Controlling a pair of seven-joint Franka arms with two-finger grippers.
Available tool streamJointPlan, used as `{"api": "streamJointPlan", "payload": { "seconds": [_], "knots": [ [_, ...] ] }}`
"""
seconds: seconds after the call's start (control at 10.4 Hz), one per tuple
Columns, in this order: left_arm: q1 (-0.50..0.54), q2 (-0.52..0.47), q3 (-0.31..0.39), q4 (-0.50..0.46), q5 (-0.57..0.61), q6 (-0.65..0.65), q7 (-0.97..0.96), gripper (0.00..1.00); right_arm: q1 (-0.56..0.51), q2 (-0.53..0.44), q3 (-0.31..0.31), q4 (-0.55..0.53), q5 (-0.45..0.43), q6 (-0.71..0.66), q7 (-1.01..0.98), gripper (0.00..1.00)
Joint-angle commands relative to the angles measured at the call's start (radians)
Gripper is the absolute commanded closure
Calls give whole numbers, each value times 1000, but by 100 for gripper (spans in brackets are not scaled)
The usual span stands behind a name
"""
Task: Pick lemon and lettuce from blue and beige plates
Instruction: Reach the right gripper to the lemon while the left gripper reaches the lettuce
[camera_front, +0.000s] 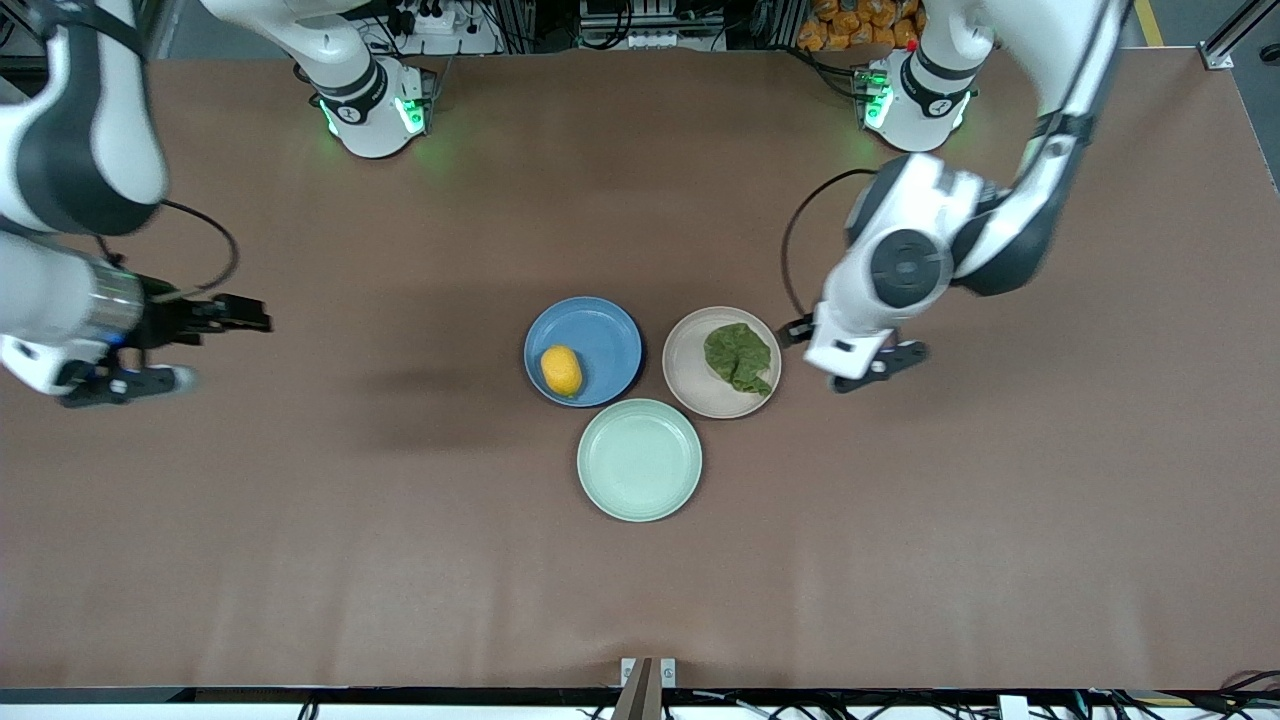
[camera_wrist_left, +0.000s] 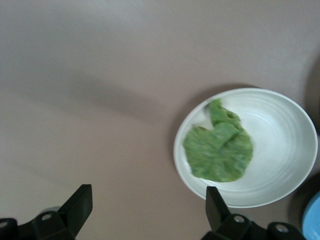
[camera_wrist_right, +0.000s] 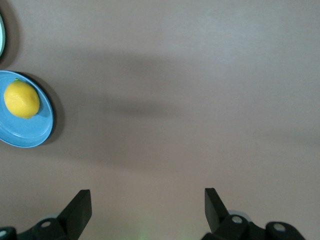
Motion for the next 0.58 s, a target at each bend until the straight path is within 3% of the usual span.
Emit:
{"api": "streamJointPlan", "payload": {
  "seconds": [0.0, 0.48],
  "knots": [
    [-74, 73, 10, 15, -8, 83, -133, 0, 62, 67, 1, 8, 37, 45, 23, 0],
    [-102, 167, 12, 19, 6, 182, -169, 0, 194, 175, 39, 8, 43, 220, 196, 0]
  ]
}}
